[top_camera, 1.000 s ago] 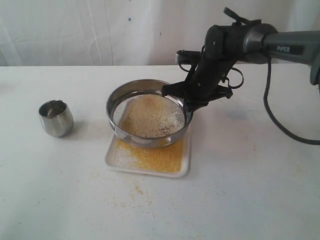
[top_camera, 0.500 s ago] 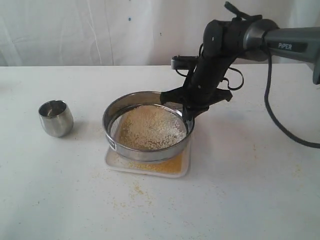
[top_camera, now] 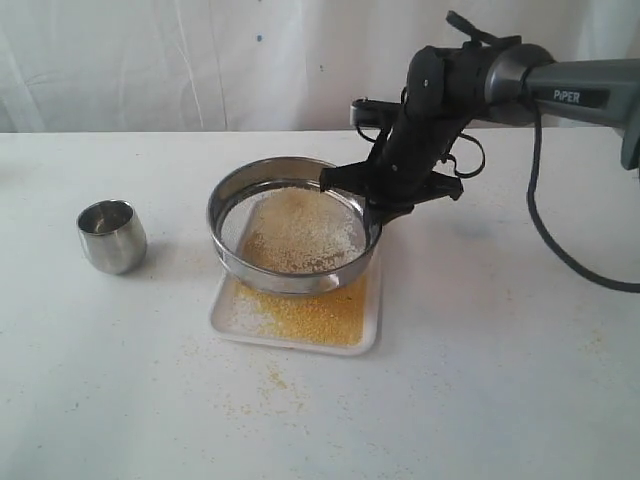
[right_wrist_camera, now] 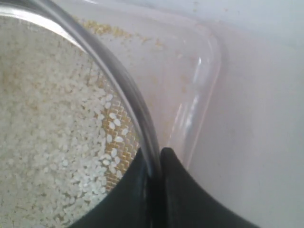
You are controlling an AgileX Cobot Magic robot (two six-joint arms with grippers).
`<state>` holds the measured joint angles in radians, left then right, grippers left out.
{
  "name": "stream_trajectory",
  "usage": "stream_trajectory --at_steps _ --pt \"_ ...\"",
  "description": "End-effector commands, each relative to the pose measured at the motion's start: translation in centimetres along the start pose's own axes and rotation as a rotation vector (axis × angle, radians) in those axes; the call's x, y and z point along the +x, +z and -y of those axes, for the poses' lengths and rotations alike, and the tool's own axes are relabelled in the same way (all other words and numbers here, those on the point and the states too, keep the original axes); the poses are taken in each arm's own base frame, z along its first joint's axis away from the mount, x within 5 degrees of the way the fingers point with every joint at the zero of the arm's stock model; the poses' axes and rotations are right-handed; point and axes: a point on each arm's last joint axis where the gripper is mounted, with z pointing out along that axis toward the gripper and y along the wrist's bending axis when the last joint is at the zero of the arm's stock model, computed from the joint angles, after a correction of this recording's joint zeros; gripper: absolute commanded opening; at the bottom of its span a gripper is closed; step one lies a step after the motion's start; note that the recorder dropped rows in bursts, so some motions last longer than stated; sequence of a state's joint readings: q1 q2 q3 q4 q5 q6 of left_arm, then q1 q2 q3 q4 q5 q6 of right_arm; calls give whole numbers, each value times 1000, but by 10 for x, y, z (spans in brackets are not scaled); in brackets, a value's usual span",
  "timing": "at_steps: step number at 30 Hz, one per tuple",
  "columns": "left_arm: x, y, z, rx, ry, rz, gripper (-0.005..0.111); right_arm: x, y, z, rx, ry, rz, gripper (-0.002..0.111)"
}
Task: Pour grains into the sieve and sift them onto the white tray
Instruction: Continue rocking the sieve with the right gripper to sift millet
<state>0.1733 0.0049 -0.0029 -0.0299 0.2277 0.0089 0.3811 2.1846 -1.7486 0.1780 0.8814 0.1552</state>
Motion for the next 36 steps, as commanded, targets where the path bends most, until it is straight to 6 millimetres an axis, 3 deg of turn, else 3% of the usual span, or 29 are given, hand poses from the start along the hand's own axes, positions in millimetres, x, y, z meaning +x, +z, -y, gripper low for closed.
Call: stream_trajectory --at_steps 1,4,7,9,12,14,16,19,23,24,26,28,31,33,36 --pt "1 0 0 5 -5 2 0 -2 -9 -4 5 -106 21 0" --pt "1 0 0 5 -5 2 0 -25 -10 0 3 -113 260 0" --pt "1 0 0 5 -5 2 0 -3 -14 0 -16 7 13 0" --pt "1 0 0 5 -5 2 0 12 -15 1 9 -16 -141 0" --pt "1 0 0 5 -5 2 0 -6 -7 1 25 -102 53 0" --pt "1 0 0 5 -5 2 0 -17 -7 3 10 -67 169 0" --pt "1 0 0 5 -5 2 0 -6 -8 0 -34 45 46 0" --pt "1 0 0 5 -5 2 0 13 -9 -3 -14 3 -148 0" --pt "1 0 0 5 -5 2 0 -11 -3 -2 13 -85 125 0" --pt "1 0 0 5 -5 2 0 -10 -4 -2 -1 -38 108 0" --pt "1 0 0 5 -5 2 0 7 -10 -6 -31 47 -85 0" --pt "1 0 0 5 -5 2 0 20 -11 -8 -13 10 -206 0" --pt "1 0 0 5 -5 2 0 3 -4 -9 -3 -140 -16 0" --pt "1 0 0 5 -5 2 0 -12 -3 -9 -11 -131 143 0" --pt "1 0 0 5 -5 2 0 4 -9 -10 -40 -7 -34 0"
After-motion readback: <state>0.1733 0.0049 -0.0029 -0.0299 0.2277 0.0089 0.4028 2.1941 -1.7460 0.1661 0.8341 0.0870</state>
